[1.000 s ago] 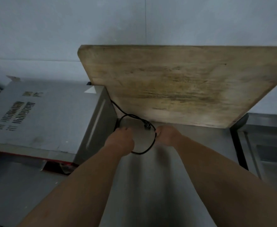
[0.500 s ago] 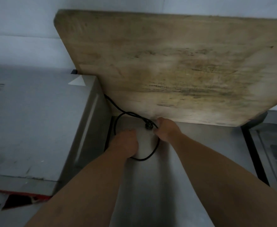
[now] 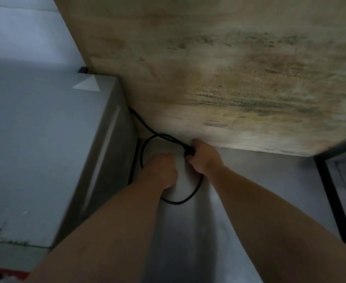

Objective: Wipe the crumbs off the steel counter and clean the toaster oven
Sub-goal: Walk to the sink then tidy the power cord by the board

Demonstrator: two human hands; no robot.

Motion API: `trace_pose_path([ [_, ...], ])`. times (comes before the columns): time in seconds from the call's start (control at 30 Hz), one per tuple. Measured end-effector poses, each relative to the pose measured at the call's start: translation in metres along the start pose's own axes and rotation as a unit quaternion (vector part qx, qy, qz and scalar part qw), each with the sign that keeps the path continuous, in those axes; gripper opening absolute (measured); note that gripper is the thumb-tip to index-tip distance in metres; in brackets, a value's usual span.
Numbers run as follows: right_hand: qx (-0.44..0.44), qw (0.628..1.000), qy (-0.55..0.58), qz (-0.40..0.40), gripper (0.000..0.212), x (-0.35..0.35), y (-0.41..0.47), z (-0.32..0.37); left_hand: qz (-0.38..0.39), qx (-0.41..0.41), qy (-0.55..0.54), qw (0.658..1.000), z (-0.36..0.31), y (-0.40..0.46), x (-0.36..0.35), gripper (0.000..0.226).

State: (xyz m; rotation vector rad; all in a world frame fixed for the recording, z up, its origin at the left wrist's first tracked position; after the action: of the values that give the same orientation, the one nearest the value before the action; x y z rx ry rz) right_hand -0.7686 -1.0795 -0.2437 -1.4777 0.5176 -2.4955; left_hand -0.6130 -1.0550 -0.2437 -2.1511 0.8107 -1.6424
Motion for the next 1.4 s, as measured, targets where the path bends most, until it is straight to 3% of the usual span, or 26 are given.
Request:
trace_pose_path([
  [0.17,-0.018,0.999,0.025,0.024,0.022,-0.002,-0.015,-0.003,-0.01,0.051,-0.143,0.988,-0.009,-0.002,0.002,0.056],
  [0.33,-0.023,0.997,0.064,0.04,0.02,0.005,-0.04,-0.002,-0.001,0.055,-0.154,0.986,-0.028,-0.019,-0.002,0.048],
  [0.47,-0.034,0.995,0.092,0.029,0.017,0.015,-0.062,-0.001,-0.011,0.069,-0.23,0.971,-0.041,-0.03,0.009,0.052],
  [0.6,-0.037,0.993,0.109,0.034,0.019,0.024,-0.081,0.004,-0.019,0.074,-0.307,0.949,-0.048,-0.039,0.016,0.027],
  [0.73,-0.035,0.991,0.124,0.037,0.016,0.032,-0.097,0.009,-0.017,0.087,-0.374,0.923,-0.053,-0.05,0.013,0.026],
  [0.87,-0.036,0.985,0.165,0.026,0.013,0.039,-0.109,0.009,-0.009,0.101,-0.521,0.848,-0.052,-0.052,0.001,0.018],
  [1.0,-0.03,0.984,0.177,0.015,0.012,0.051,-0.121,0.011,-0.004,0.081,-0.61,0.789,-0.055,-0.057,-0.002,0.02],
  [1.17,-0.043,0.973,0.229,-0.005,0.015,0.058,-0.133,0.018,0.009,0.064,-0.722,0.689,-0.069,-0.074,0.009,0.013],
  [1.27,-0.054,0.956,0.289,-0.015,0.023,0.055,-0.137,0.02,0.026,0.063,-0.757,0.65,-0.08,-0.085,0.014,0.012],
  [1.4,-0.105,0.911,0.397,-0.033,0.04,0.053,-0.147,0.013,-0.008,0.094,-0.781,0.617,-0.076,-0.088,0.012,0.008],
])
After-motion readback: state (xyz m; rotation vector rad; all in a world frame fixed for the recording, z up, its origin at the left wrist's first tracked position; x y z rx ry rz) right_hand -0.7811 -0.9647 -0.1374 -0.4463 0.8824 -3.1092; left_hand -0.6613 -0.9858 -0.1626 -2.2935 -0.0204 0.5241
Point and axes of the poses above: each hand's wrist, its own y-axis towards the middle knuckle, its own x-axis out of the back of the hand, z = x × y, the point moved 4 cm from there along y, towards the middle knuckle, and after that the axes turned 6 degrees about z, right-handed, at the moved point
